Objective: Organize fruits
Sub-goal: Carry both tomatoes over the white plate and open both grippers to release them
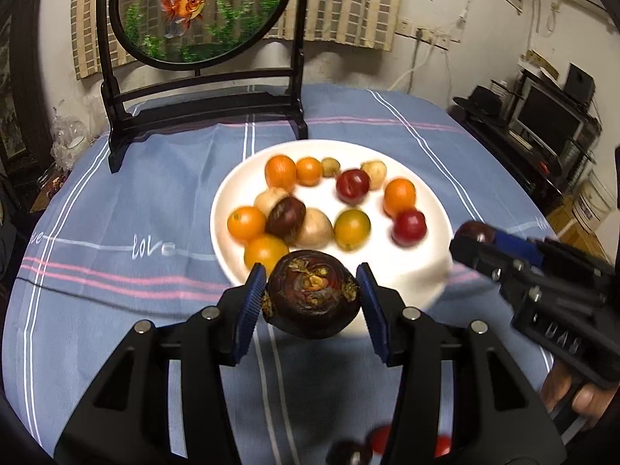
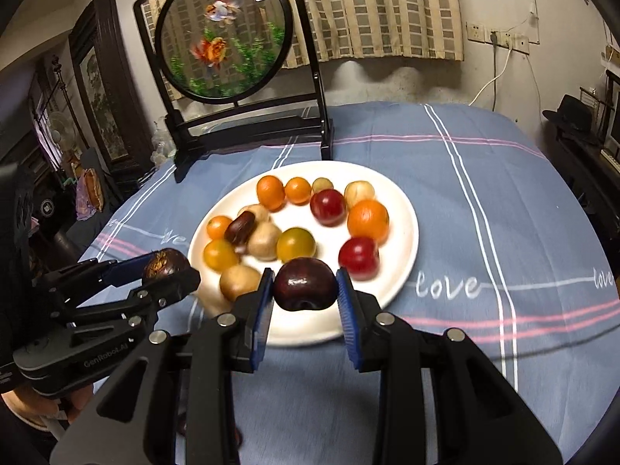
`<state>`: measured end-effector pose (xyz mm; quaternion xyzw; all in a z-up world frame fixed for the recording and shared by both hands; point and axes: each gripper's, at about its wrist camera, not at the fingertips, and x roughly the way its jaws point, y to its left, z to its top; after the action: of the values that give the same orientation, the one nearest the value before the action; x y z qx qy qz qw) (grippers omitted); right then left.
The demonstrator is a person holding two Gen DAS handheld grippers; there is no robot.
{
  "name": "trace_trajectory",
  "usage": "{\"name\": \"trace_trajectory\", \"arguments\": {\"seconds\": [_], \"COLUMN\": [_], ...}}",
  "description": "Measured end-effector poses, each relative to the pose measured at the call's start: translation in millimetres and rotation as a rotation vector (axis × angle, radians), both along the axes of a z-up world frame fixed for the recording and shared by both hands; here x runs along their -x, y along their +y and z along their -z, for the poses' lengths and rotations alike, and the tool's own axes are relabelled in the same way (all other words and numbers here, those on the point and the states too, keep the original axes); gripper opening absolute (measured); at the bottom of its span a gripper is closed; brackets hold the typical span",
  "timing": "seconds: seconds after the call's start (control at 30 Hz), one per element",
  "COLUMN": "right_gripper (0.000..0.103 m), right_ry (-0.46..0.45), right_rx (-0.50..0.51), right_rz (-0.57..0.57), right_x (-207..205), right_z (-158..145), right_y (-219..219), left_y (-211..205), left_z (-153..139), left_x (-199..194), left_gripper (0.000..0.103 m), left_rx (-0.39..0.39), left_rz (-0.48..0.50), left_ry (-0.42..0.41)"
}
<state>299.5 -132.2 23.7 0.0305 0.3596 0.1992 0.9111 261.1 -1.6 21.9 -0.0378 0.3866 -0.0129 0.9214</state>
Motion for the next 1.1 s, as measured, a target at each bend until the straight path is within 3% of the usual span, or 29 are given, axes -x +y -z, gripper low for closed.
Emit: {"name": "trace_trajectory", "arguments": {"seconds": [0.3, 0.63, 0.73, 0.77, 0.8, 1.1], "right_gripper": [0.033, 0.033, 0.045, 0.057, 0.062, 0.064], "right_ry": [0.048, 0.067, 0.084, 0.086, 0.075, 0.069], "right_rx": [-0.041, -0.036, -0.063, -0.074, -0.077, -0.132], "right_rz": [0.023, 0.033, 0.039, 0.04, 0.043, 0.046], "right_x": [-52.0, -66.7, -72.9, -73.5, -72.2, -56.2], "right_z": [16.1, 29.2, 30.4, 30.4, 29.7, 26.7], "right_y": [11.8, 19.2, 20.4, 20.5, 20.9, 5.5], "left_y": [3.1, 7.1, 3.1, 1.8, 1.1, -9.1], "left_z": [4.0, 13.4, 14.2, 13.1, 11.9, -5.3], "left_x": [-60.3, -96.0, -102.7, -101.7, -100.9, -76.4], "left_gripper": [0.049, 0.049, 0.051, 0.058, 0.067, 0.077], "left_rx": [0.009, 0.033, 0.042, 0.038, 0.042, -0.001], "left_rz": [-0.063, -0.091, -0.089, -0.091, -0.095, -0.075], "left_ry": [0.002, 0.036, 0.033, 0.024, 0.014, -0.054]}}
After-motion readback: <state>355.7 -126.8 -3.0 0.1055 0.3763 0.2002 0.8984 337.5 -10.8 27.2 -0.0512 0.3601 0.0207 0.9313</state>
